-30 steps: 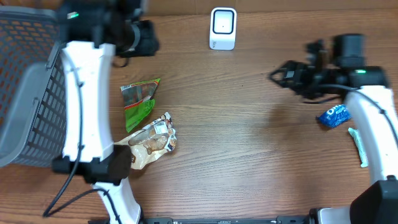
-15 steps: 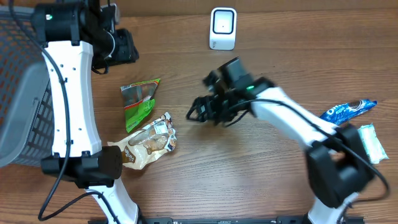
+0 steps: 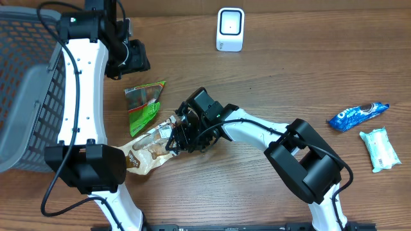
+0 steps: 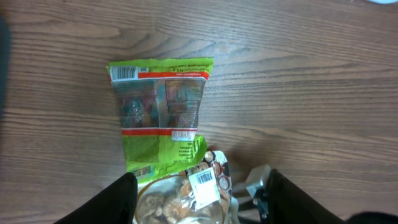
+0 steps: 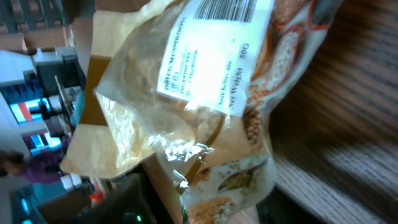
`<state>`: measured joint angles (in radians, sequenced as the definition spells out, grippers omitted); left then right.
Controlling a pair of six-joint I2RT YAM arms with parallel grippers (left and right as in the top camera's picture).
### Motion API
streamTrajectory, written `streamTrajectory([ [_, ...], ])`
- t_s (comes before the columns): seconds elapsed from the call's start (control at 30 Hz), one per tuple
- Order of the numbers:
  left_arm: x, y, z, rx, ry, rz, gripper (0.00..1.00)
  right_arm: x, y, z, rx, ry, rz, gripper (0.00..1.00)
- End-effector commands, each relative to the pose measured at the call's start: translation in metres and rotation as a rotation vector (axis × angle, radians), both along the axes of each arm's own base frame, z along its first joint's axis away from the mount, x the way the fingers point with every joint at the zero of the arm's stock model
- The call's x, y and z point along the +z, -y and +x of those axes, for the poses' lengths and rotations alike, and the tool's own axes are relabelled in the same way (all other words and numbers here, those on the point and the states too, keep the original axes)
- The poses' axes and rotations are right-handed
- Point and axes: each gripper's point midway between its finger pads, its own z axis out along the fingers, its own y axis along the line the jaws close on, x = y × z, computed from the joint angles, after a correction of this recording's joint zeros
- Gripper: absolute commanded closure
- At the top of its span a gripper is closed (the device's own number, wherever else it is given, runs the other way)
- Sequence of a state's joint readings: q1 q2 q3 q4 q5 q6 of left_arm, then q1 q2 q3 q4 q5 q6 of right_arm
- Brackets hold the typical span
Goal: Scan the item barcode
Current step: 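Move the right gripper left to the clear mushroom bag, then grasp the mushroom bag with the right gripper and drag it right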
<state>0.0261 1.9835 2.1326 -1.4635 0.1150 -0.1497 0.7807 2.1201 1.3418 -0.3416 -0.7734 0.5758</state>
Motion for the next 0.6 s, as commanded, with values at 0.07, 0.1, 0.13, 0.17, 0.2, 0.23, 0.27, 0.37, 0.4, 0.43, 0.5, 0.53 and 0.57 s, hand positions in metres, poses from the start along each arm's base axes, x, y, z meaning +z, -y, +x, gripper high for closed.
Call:
streamTrajectory([
  [0.07,-0.015,0.009,0.002,-0.027,-0.018,-0.032,0.06,-0.004,0.014,0.020,-0.092,-0.034,-0.042,0.87],
  [0.1,-0.015,0.009,0.002,-0.027,-0.019,-0.033,0.04,-0.004,0.018,0.024,-0.103,-0.038,-0.045,0.87],
  [0.13,-0.016,0.009,0.002,-0.027,-0.020,-0.032,0.04,-0.004,0.024,0.030,-0.120,-0.047,-0.054,0.88],
  [0.17,-0.016,0.009,0.002,-0.027,-0.021,-0.033,0.04,-0.004,0.031,0.034,-0.133,-0.055,-0.063,0.88],
  [0.2,-0.016,0.009,0.001,-0.027,-0.022,-0.033,0.03,-0.002,0.047,0.043,-0.131,-0.051,-0.067,0.89],
  [0.23,-0.016,0.009,0.002,-0.027,-0.021,-0.033,0.01,0.000,0.055,0.047,-0.117,-0.045,-0.062,0.89],
  [0.27,-0.016,0.009,0.002,-0.027,-0.020,-0.033,0.00,0.005,0.064,0.051,-0.099,-0.037,-0.053,0.91],
  [0.37,-0.016,0.010,0.004,-0.028,-0.013,-0.034,0.00,0.017,0.100,0.060,0.001,0.019,-0.053,0.94],
  [0.4,-0.015,0.010,0.004,-0.029,-0.012,-0.036,0.00,0.020,0.111,0.061,0.032,0.035,-0.064,0.94],
  [0.43,-0.015,0.010,0.004,-0.029,-0.011,-0.036,0.00,0.023,0.127,0.063,0.073,0.061,-0.085,0.94],
  [0.5,-0.015,0.010,0.004,-0.029,-0.011,-0.036,0.00,0.018,0.166,0.068,0.140,0.119,-0.203,0.93],
  [0.53,-0.015,0.010,0.004,-0.029,-0.012,-0.036,0.00,0.012,0.188,0.072,0.166,0.149,-0.290,0.90],
  [0.57,-0.015,0.010,0.004,-0.029,-0.012,-0.036,0.00,0.004,0.210,0.078,0.194,0.183,-0.376,0.87],
])
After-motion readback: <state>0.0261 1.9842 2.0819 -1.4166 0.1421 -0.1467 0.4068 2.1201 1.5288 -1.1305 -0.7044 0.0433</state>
